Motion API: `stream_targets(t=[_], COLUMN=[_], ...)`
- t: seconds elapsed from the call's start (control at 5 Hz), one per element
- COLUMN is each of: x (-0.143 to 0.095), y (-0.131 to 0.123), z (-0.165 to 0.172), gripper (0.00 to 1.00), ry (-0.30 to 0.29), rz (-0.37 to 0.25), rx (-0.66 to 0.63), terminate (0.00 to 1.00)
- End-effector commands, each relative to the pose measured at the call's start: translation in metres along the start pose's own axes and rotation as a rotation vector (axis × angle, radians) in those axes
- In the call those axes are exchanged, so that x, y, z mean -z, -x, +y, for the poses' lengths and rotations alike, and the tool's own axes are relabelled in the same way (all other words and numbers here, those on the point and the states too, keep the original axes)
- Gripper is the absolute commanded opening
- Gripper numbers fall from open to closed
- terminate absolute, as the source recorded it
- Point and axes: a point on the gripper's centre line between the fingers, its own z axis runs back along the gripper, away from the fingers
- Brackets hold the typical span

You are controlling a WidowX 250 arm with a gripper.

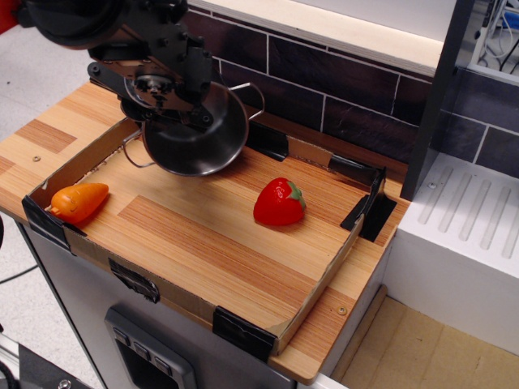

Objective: Upright metal pot

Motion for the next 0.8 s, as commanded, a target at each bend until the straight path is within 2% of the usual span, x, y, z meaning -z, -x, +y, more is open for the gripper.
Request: stream_targets(t=[0.0,0.2,0.4,0.6], x=[0.0,0.002,0.006,0.006], y=[-0.009,-0.01,-0.008,-0.005], z=[0.021,0.033,0.038,0.042], gripper=[0.0,0.0,0.0,0.0], ry=[-0.008,-0.014,0.002,0.059], rz=[0.04,0.149,0.298,0.472], rx=[-0.107,-0.136,-0.135,-0.129], terminate=[0.0,0.0,0.0,0.0])
